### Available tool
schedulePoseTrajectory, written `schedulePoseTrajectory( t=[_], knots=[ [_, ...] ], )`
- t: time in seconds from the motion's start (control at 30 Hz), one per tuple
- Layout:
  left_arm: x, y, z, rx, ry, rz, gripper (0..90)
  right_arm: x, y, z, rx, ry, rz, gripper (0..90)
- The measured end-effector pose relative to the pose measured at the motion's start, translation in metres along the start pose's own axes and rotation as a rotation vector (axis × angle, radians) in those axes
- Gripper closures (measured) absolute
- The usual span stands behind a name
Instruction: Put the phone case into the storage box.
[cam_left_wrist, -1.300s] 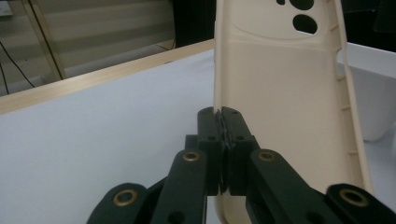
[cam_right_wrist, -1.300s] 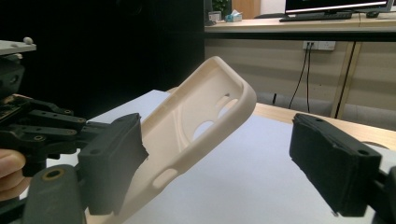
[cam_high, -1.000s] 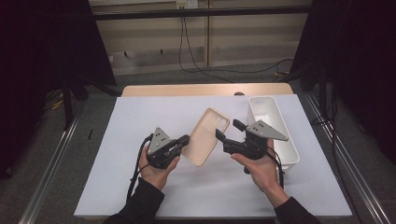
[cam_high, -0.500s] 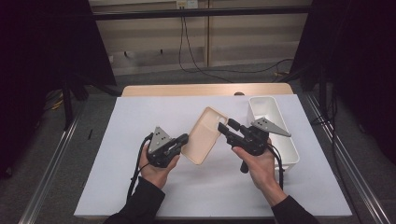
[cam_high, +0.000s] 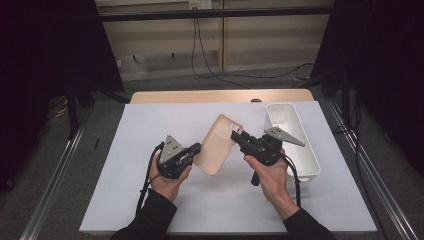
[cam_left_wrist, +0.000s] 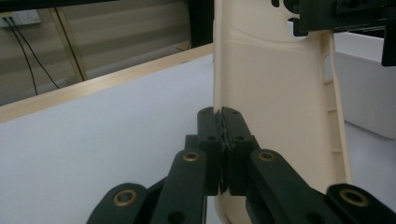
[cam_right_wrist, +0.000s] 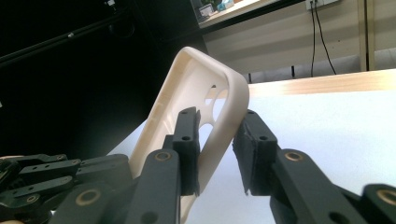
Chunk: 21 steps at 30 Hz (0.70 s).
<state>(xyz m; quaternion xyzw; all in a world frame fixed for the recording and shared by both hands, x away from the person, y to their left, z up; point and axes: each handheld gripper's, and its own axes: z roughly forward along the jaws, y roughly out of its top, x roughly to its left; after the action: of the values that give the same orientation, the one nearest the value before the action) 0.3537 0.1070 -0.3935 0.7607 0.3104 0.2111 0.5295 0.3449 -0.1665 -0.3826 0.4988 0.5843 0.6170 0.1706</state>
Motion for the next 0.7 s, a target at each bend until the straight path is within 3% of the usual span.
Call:
schedulePoseTrajectory(
  t=[0.4,0.7],
  knots=[
    [0.0005,-0.0032,0.0053,0.031,-0.006,0.014,87.6,-0.0061,-0.0042,0.0015,0.013,-0.005,0.026,78.5],
    [-0.0009,-0.0060,0.0095,0.049,-0.019,0.020,87.3,-0.0049,-0.0042,0.0002,-0.004,-0.007,0.000,81.7]
  ],
)
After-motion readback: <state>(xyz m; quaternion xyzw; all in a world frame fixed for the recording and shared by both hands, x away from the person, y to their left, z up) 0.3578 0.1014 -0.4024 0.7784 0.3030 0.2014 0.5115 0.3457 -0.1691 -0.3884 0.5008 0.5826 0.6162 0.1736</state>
